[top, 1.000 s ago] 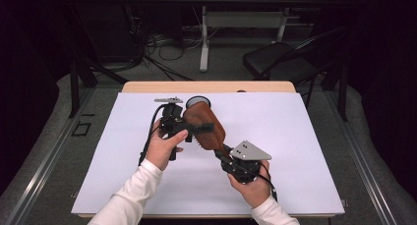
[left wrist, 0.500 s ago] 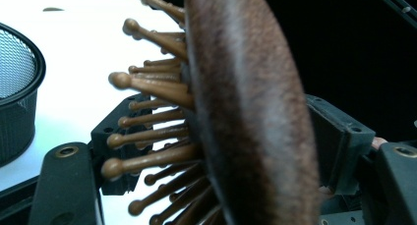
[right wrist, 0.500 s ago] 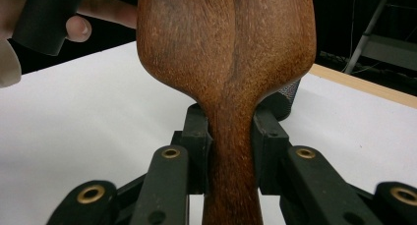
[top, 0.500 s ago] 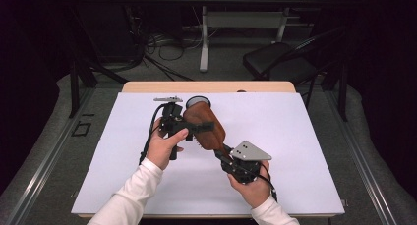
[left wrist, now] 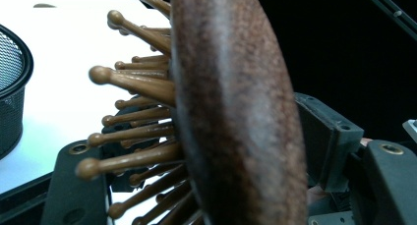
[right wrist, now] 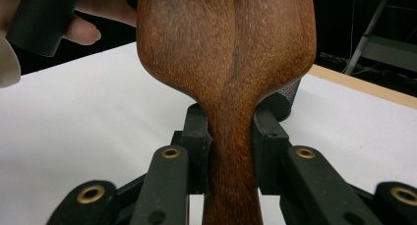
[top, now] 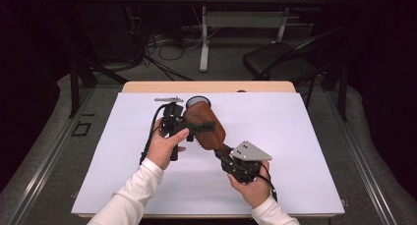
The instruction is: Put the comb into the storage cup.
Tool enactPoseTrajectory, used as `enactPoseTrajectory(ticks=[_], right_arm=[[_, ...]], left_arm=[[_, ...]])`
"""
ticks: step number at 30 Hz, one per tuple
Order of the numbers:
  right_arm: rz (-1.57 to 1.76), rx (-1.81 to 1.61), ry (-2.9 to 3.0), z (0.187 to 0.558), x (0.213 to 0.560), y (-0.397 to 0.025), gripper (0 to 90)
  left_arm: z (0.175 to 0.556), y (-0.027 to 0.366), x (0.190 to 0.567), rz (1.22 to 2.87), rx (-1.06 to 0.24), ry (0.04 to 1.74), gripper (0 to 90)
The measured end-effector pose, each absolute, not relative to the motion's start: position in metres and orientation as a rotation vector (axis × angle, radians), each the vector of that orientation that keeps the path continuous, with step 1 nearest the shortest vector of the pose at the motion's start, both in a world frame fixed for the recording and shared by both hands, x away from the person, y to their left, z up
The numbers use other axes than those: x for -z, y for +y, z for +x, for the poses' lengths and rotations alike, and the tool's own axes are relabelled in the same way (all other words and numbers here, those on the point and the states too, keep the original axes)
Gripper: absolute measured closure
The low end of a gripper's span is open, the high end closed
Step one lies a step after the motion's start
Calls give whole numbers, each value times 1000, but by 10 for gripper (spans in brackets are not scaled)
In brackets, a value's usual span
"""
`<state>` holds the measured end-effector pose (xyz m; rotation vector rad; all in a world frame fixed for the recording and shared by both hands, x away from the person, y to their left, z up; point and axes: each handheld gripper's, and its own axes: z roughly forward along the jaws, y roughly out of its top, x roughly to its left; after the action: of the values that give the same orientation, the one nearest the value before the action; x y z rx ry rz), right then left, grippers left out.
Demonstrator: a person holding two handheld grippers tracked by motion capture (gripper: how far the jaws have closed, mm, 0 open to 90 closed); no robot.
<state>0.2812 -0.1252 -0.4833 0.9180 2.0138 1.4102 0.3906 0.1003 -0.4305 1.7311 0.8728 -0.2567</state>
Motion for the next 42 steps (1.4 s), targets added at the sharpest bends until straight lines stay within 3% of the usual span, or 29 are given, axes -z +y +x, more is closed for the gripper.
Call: enactPoseTrajectory(ticks=[42], right_arm=[[913, -1424, 2013, 281, 485, -125, 717]], left_arm=[[392, 103, 432, 1701, 292, 906, 393]])
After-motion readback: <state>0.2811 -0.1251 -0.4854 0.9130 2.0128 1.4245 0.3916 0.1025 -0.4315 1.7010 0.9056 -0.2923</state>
